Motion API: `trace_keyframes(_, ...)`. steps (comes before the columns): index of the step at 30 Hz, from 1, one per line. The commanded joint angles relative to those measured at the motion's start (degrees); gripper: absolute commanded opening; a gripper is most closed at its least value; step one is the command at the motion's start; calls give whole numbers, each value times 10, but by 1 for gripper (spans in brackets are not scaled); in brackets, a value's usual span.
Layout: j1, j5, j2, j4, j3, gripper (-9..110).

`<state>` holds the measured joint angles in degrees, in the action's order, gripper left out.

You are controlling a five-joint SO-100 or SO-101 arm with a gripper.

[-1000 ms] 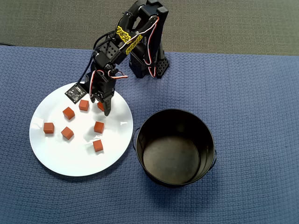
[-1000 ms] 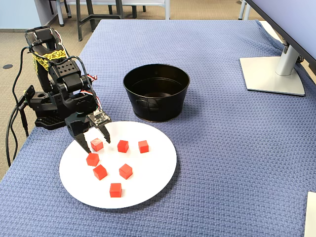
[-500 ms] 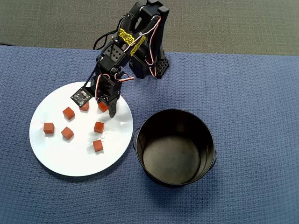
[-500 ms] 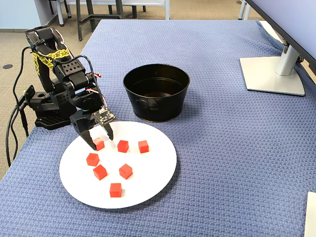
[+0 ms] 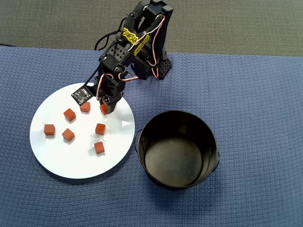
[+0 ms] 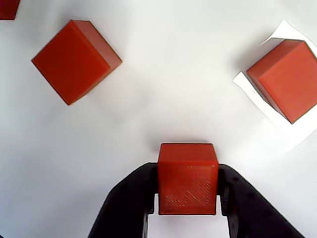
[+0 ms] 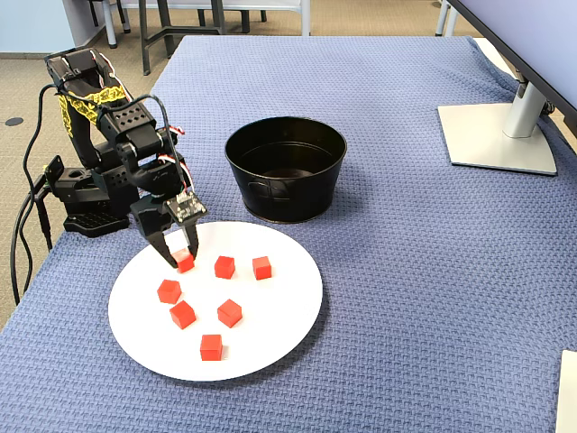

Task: Pick up the red cubes from the white plate and place them in the black recipient

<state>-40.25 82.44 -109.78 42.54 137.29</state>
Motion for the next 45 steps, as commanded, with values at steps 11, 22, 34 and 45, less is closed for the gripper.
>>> trace_keyframes(11,203,-398,-152,422,-432,0)
trace_keyframes(22,512,-642,76,365,-616,0)
trace_keyframes(34,424,-427,-58,436,-598,24)
trace_keyframes(45,28,27,-140,288,-318,17)
